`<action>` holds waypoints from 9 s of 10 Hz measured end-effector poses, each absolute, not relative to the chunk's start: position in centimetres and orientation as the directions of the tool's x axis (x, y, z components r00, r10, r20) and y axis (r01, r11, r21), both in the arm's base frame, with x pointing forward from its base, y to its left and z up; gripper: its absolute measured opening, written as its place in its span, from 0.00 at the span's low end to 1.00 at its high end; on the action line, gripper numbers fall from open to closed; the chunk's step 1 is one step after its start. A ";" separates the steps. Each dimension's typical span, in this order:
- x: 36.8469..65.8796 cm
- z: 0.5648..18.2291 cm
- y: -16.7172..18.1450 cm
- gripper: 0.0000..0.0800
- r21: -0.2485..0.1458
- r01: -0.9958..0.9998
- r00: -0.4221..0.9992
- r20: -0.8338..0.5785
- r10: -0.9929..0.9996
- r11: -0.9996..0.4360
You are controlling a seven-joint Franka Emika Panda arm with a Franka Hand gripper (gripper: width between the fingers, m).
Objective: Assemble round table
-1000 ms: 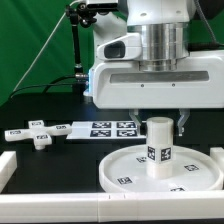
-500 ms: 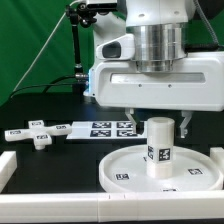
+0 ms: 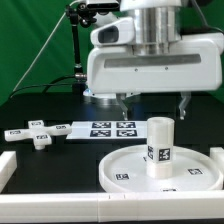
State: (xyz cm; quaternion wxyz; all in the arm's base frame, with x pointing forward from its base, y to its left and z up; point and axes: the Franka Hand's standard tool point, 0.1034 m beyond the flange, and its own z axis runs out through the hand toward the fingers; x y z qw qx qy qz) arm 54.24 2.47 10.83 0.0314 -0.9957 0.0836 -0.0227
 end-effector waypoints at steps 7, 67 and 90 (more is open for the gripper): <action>51.8 10.4 -4.2 0.81 -0.069 0.022 0.998 0.065 0.017 -0.997; 41.3 3.2 -18.0 0.81 0.001 -0.380 0.924 -0.046 -0.380 -0.925; 41.9 3.8 -17.3 0.81 -0.006 -0.365 0.930 -0.038 -0.365 -0.931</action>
Offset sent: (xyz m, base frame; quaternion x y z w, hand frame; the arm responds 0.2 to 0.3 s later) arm 0.0000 0.0000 0.0000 0.0000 0.0000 0.0000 1.0000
